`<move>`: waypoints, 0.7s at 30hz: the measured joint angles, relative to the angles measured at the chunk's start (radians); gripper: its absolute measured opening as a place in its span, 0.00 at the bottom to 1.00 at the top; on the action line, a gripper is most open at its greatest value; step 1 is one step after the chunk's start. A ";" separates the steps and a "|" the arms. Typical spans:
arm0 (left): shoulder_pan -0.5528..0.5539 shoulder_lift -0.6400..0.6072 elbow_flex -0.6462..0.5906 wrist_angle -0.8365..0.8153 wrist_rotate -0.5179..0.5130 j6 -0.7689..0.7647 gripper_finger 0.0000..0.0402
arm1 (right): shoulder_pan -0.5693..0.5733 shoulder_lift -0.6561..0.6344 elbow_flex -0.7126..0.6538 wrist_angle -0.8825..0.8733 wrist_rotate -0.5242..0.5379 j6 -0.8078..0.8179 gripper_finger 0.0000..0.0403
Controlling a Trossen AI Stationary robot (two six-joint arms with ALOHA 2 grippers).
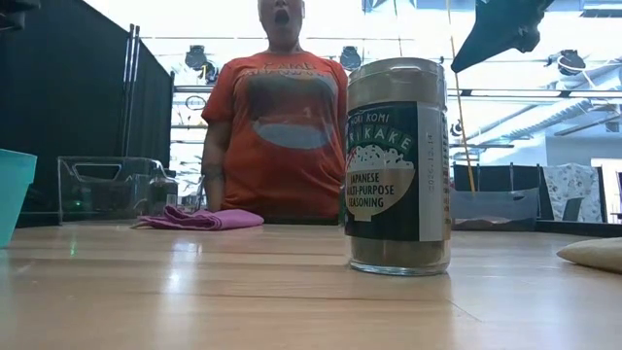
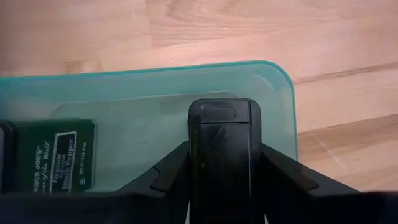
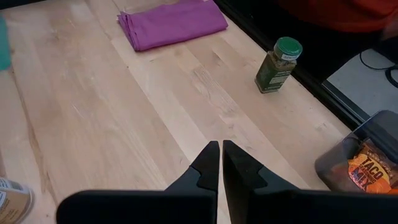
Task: Sort spices by type
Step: Put the black seasoning can into the light blue bin
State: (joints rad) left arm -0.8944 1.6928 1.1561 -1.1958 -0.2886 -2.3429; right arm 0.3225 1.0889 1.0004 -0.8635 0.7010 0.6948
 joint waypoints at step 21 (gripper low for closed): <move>0.000 0.000 0.016 0.012 0.019 0.019 0.43 | 0.000 0.000 0.000 0.000 0.000 0.000 0.00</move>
State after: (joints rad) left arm -0.8944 1.6928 1.1717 -1.1839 -0.2695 -2.3241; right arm 0.3222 1.0889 1.0004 -0.8635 0.7013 0.6945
